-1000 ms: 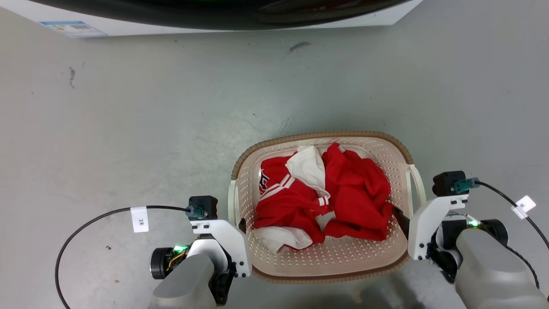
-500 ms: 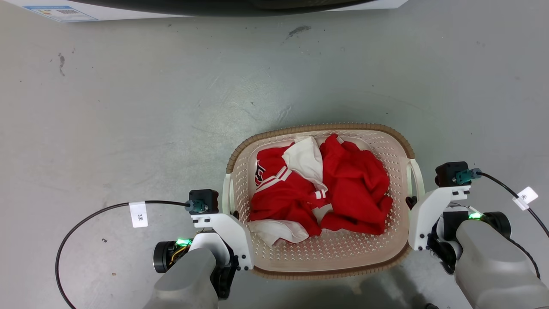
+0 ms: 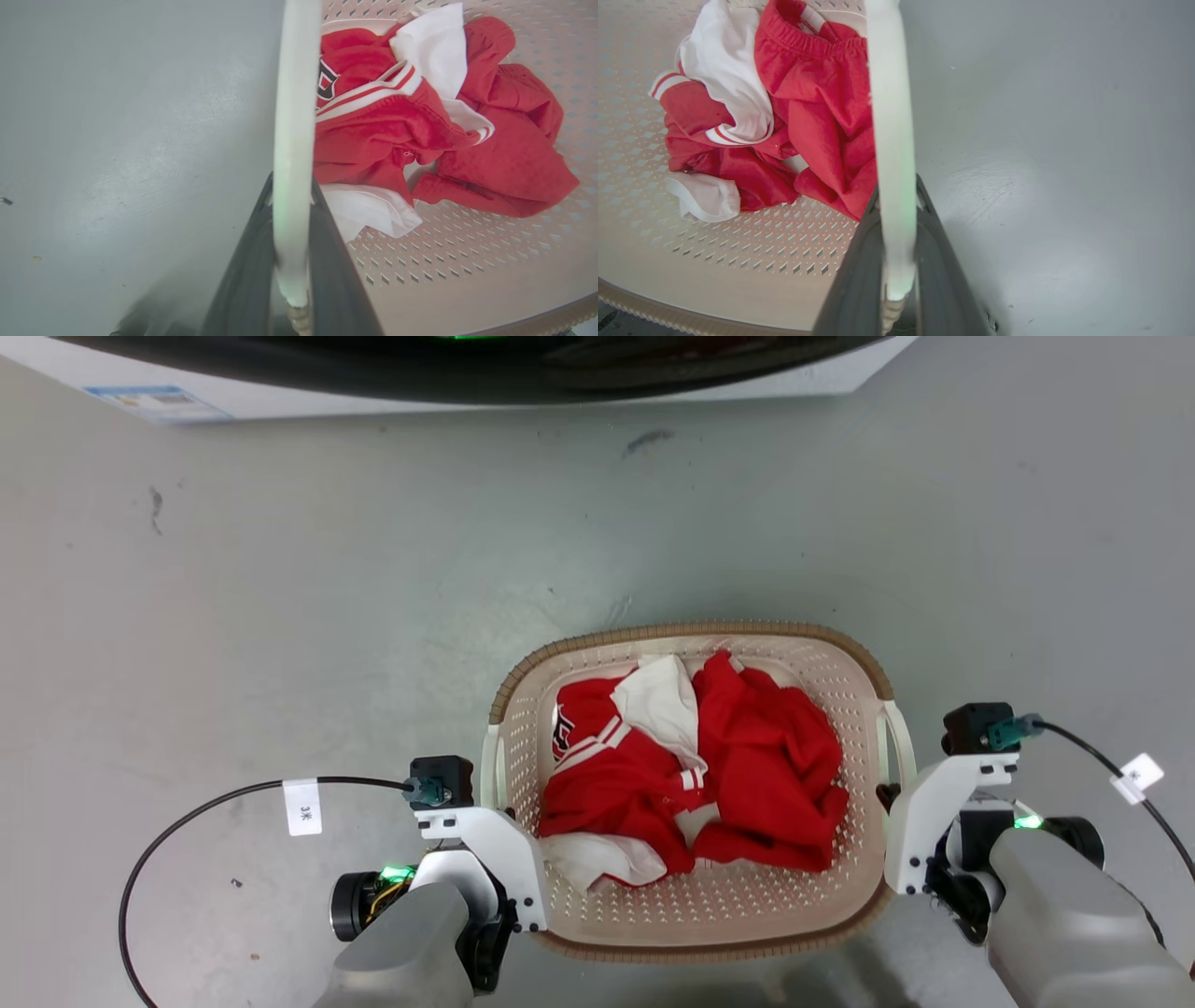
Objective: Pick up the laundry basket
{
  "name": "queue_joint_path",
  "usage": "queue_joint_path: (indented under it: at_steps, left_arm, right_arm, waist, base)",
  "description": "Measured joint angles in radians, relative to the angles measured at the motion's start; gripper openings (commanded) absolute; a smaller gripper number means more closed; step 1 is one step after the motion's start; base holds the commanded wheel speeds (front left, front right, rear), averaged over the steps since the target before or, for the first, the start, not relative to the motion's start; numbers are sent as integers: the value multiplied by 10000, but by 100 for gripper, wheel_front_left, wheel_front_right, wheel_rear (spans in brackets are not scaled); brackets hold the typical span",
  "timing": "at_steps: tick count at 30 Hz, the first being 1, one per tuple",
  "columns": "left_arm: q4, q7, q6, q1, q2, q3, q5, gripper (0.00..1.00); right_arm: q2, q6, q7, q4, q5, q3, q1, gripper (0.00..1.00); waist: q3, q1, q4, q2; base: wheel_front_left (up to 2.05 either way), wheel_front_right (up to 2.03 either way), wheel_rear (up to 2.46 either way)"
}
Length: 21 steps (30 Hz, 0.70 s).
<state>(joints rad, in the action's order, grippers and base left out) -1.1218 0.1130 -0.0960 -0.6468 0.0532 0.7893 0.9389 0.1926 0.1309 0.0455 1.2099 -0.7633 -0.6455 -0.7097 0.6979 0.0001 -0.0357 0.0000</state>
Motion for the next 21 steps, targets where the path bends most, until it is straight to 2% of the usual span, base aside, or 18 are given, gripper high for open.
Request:
queue_joint_path:
  at_steps: [4, 21]
  left_arm:
    - [-128, -332, 192, -19, 10, 263, 180, 0]
    - [-1315, -3170, 1198, -525, 40, 848, 780, 0]
  right_arm:
    - [10, -2, 203, 25, -345, -132, 264, 0]
    - [274, -19, 3131, -516, -1666, -1185, 519, 0]
  waist:
    - [-538, -1, 7, 0]
    - [-3339, -2, 165, 0]
  base:
    - [0, 0, 0]
    - [0, 0, 0]
